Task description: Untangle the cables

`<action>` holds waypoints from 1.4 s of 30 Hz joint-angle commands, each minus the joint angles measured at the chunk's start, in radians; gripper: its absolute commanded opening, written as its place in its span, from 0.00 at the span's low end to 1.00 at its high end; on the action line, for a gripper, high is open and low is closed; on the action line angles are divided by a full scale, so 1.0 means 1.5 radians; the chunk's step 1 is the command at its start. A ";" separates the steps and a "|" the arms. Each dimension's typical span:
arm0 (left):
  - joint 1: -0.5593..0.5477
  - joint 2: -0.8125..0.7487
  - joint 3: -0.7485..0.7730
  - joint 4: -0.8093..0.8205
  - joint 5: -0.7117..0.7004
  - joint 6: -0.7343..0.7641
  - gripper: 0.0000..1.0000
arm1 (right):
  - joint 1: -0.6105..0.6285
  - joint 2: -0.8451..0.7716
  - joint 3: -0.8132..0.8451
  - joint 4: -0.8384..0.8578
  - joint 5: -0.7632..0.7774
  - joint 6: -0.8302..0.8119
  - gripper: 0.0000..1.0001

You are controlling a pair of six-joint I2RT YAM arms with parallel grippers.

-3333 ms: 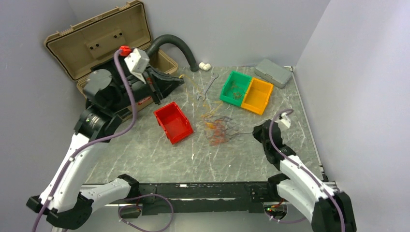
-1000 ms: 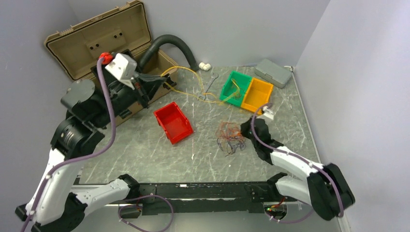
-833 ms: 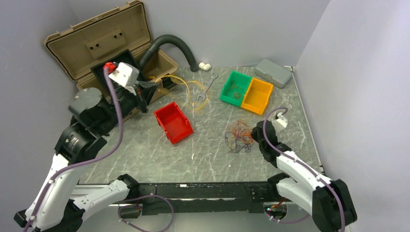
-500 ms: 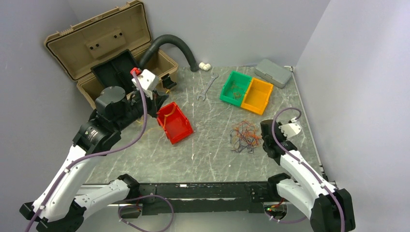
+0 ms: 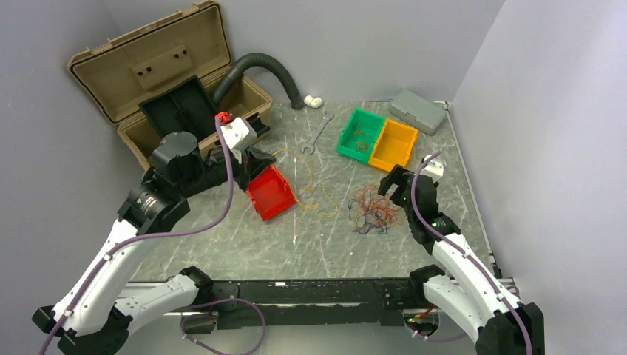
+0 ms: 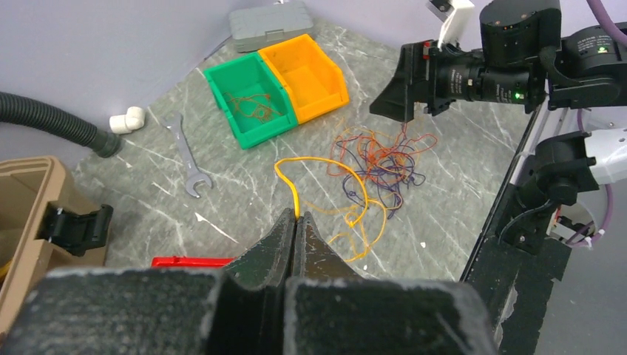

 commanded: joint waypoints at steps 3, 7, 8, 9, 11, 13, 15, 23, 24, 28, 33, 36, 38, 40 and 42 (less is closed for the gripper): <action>0.001 0.016 0.007 0.036 0.033 -0.004 0.00 | -0.001 0.012 -0.006 0.106 -0.160 -0.105 0.91; 0.001 0.047 0.025 0.004 0.008 -0.017 0.00 | -0.002 0.001 -0.037 0.181 -0.193 -0.095 0.91; 0.002 0.057 0.033 -0.007 0.002 -0.017 0.00 | -0.001 -0.001 -0.045 0.199 -0.203 -0.092 0.91; 0.000 0.067 0.039 -0.016 -0.010 -0.042 0.00 | -0.001 -0.002 -0.051 0.215 -0.210 -0.090 0.91; 0.001 0.085 0.046 -0.022 -0.025 -0.054 0.00 | -0.001 0.003 -0.061 0.243 -0.225 -0.087 0.91; 0.001 0.097 0.042 -0.015 -0.041 -0.069 0.00 | -0.001 0.012 -0.068 0.268 -0.233 -0.089 0.90; 0.002 0.110 0.042 -0.007 -0.074 -0.085 0.00 | -0.002 0.021 -0.076 0.286 -0.252 -0.090 0.90; 0.002 0.158 0.107 -0.031 -0.187 -0.088 0.00 | 0.000 -0.009 -0.121 0.333 -0.260 -0.095 0.90; 0.002 0.163 0.118 -0.035 -0.198 -0.085 0.00 | 0.000 -0.016 -0.128 0.337 -0.257 -0.095 0.90; 0.013 0.188 0.174 -0.060 -0.195 -0.077 0.00 | 0.000 -0.033 -0.146 0.343 -0.253 -0.100 0.90; 0.019 0.200 0.222 -0.073 -0.183 -0.080 0.00 | 0.000 -0.041 -0.150 0.346 -0.251 -0.102 0.90; 0.020 0.199 0.223 -0.070 -0.201 -0.069 0.00 | -0.001 -0.038 -0.148 0.350 -0.258 -0.100 0.90; 0.023 0.201 0.215 -0.063 -0.221 -0.060 0.00 | 0.000 -0.035 -0.147 0.352 -0.266 -0.098 0.90; 0.030 0.207 0.202 -0.056 -0.229 -0.053 0.00 | 0.000 -0.035 -0.147 0.352 -0.270 -0.096 0.90; 0.044 0.214 0.179 -0.037 -0.246 -0.058 0.00 | 0.000 -0.038 -0.147 0.353 -0.273 -0.094 0.90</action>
